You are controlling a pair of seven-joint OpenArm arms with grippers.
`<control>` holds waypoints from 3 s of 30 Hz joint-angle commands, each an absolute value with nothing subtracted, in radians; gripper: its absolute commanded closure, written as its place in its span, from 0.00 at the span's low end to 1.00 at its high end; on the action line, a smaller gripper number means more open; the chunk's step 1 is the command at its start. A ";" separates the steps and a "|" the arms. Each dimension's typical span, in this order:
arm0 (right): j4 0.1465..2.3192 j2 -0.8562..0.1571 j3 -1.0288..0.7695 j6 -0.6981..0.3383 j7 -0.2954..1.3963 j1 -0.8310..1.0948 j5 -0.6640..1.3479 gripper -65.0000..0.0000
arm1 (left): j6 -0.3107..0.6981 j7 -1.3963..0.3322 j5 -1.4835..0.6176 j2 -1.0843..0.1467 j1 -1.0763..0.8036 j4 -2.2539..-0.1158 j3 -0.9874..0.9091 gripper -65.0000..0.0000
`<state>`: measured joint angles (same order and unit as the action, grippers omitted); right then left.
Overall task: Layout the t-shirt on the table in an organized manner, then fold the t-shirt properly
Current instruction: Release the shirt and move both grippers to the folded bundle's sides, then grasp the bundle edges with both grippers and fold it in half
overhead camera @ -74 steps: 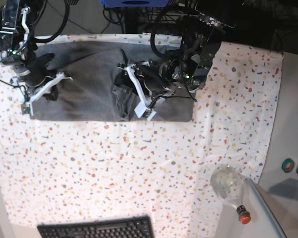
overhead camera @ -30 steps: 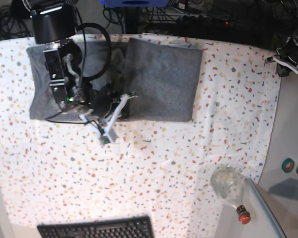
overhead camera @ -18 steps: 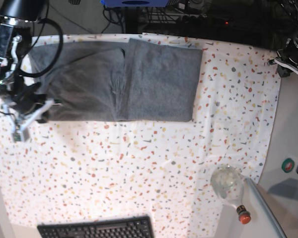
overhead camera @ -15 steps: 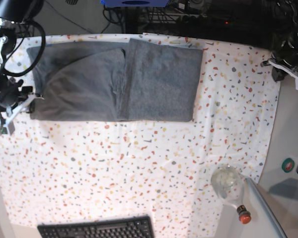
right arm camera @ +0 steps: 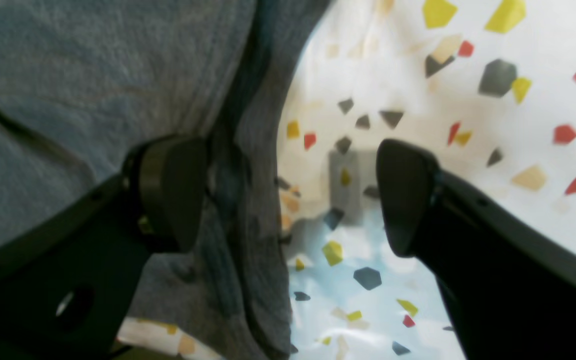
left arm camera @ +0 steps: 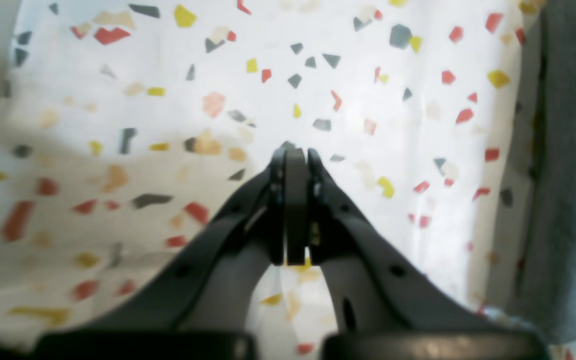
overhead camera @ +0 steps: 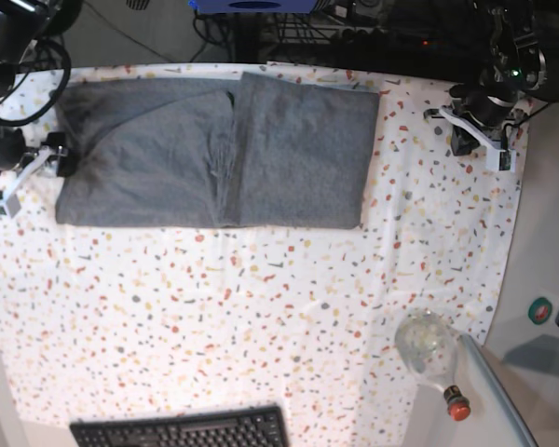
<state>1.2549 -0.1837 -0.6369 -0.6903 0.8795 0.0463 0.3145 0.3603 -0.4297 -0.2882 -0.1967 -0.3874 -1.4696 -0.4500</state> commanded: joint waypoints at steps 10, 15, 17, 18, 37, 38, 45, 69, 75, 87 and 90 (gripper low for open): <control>1.257 -0.183 -0.645 -0.698 0.898 0.024 0.414 0.23 | 0.364 -0.406 -0.294 -0.196 -0.320 -1.412 -0.357 1.00; 1.190 -0.214 -0.644 -0.698 0.932 0.019 0.519 0.23 | 0.364 -0.406 -0.294 -0.193 -0.309 -1.405 -0.351 1.00; 1.156 -0.229 -0.644 -0.698 0.915 0.019 0.521 0.23 | 0.364 -0.406 -0.294 -0.193 -0.309 -1.405 -0.351 1.00; 1.145 -0.237 -0.644 -0.698 0.912 0.019 0.524 0.23 | 0.364 -0.406 -0.294 -0.194 -0.309 -1.405 -0.355 1.00; 1.106 -0.223 -0.631 -0.698 1.000 0.027 0.636 0.23 | 0.360 -0.406 -0.294 -0.183 -0.308 -1.403 -0.331 1.00; 1.112 -0.222 -0.630 -0.698 1.004 0.027 0.636 0.23 | 0.358 -0.406 -0.294 -0.183 -0.308 -1.403 -0.315 1.00; 1.113 -0.211 -0.509 -0.698 0.975 0.054 0.638 0.23 | 0.357 -0.406 -0.294 -0.173 -0.291 -1.403 -0.236 1.00; 1.026 -0.219 -0.504 -0.698 0.888 0.024 0.631 1.00 | 0.357 -0.404 -0.153 -0.094 -0.251 -1.320 -0.134 1.00; 1.044 -0.237 -0.503 -0.698 0.928 0.012 0.631 1.00 | 0.357 -0.404 -0.153 -0.091 -0.251 -1.320 -0.117 1.00; 1.570 -0.113 -0.504 -0.641 1.162 0.122 0.633 1.00 | 0.357 -0.406 -0.153 -0.088 -0.237 -1.320 -0.058 1.00; 1.672 -0.062 -0.503 -0.638 1.230 0.143 0.633 1.00 | 0.357 -0.406 -0.153 -0.088 -0.231 -1.320 -0.051 1.00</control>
